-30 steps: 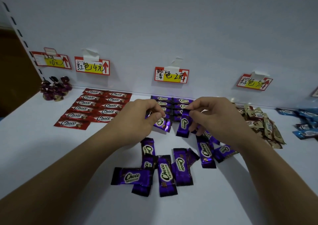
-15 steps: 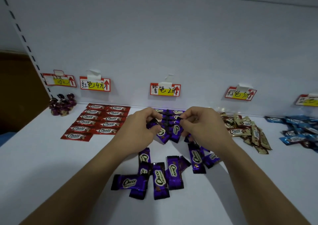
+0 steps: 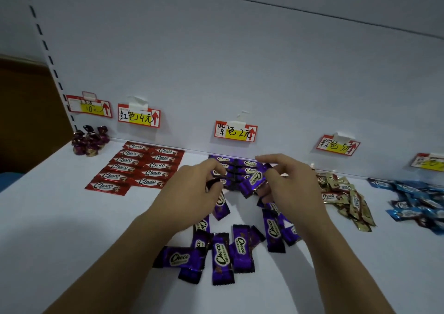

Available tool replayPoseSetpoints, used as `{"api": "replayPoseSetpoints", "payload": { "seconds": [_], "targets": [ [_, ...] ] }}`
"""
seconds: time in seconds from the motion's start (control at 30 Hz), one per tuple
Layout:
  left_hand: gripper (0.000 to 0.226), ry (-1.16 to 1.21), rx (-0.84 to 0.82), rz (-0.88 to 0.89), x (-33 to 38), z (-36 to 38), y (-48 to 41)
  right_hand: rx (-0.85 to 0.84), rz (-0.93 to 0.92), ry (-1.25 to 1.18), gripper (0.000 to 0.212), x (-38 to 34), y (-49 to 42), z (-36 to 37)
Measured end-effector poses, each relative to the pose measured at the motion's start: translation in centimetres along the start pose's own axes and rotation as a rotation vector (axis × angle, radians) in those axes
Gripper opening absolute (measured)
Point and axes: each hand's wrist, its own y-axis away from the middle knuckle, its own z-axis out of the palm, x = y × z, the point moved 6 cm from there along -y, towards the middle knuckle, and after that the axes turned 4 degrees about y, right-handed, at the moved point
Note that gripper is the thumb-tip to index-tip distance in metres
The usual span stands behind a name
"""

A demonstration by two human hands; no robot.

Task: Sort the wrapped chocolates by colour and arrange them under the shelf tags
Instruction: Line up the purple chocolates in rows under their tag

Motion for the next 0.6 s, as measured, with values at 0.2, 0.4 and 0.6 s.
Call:
{"api": "replayPoseSetpoints", "payload": {
  "seconds": [0.2, 0.4, 0.6],
  "targets": [
    [0.009, -0.023, -0.023, 0.039, -0.7, -0.2, -0.5, -0.068, 0.022, 0.033, 0.018, 2.1, 1.0, 1.3],
    [0.012, 0.06, -0.014, -0.036, -2.1, -0.5, -0.8, -0.1, -0.025, 0.062, 0.02, 2.1, 0.4, 1.8],
    [0.009, -0.101, -0.146, -0.047, -2.9, -0.1, -1.1, -0.189, -0.119, 0.265, 0.023, 2.2, 0.0, 1.4]
  ]
}}
